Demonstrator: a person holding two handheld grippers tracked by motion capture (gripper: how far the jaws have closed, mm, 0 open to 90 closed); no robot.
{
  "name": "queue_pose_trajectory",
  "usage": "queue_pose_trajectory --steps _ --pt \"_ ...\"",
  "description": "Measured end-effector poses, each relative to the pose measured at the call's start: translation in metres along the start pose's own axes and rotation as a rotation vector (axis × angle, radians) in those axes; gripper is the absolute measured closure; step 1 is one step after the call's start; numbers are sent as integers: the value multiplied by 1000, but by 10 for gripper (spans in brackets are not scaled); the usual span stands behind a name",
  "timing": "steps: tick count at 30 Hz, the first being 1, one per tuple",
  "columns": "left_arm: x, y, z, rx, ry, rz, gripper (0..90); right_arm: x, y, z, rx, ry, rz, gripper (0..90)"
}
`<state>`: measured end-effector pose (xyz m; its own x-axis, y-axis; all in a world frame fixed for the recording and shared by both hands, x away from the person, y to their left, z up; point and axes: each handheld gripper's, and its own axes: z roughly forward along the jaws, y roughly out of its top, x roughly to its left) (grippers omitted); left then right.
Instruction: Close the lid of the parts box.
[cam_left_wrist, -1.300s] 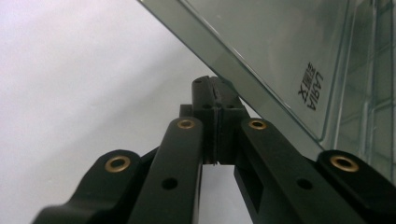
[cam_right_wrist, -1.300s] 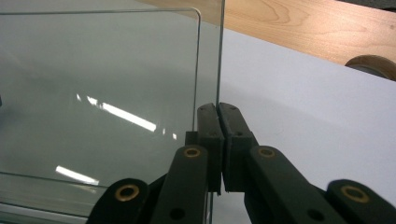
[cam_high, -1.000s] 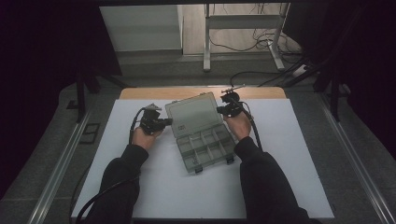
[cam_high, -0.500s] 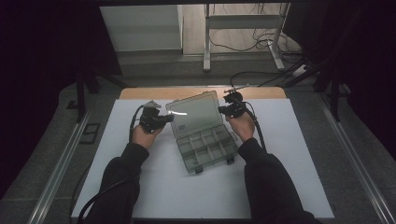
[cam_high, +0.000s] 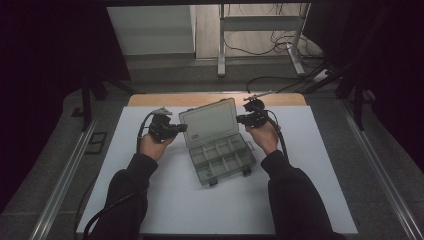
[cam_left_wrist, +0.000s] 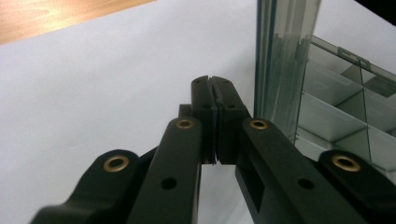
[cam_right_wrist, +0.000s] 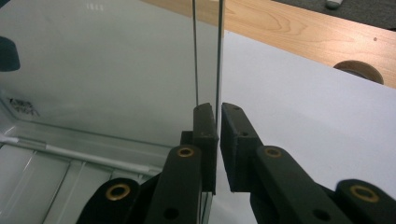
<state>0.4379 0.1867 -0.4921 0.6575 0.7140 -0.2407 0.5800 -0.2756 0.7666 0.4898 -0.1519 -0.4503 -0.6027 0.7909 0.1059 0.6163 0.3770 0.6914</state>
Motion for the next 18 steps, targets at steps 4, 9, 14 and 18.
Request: queue_pose_trajectory --steps 4,9,14,18 --pt "-3 1 -2 1 -5 7 883 1 -3 -5 1 11 -11 828" --pt "-7 1 -4 4 -11 20 880 3 -8 -11 8 23 -19 829" --pt "-14 2 -6 14 -14 40 866 5 -12 -15 10 35 -25 829" --pt "-17 1 -7 16 -13 44 860 7 -14 -20 12 42 -28 829"
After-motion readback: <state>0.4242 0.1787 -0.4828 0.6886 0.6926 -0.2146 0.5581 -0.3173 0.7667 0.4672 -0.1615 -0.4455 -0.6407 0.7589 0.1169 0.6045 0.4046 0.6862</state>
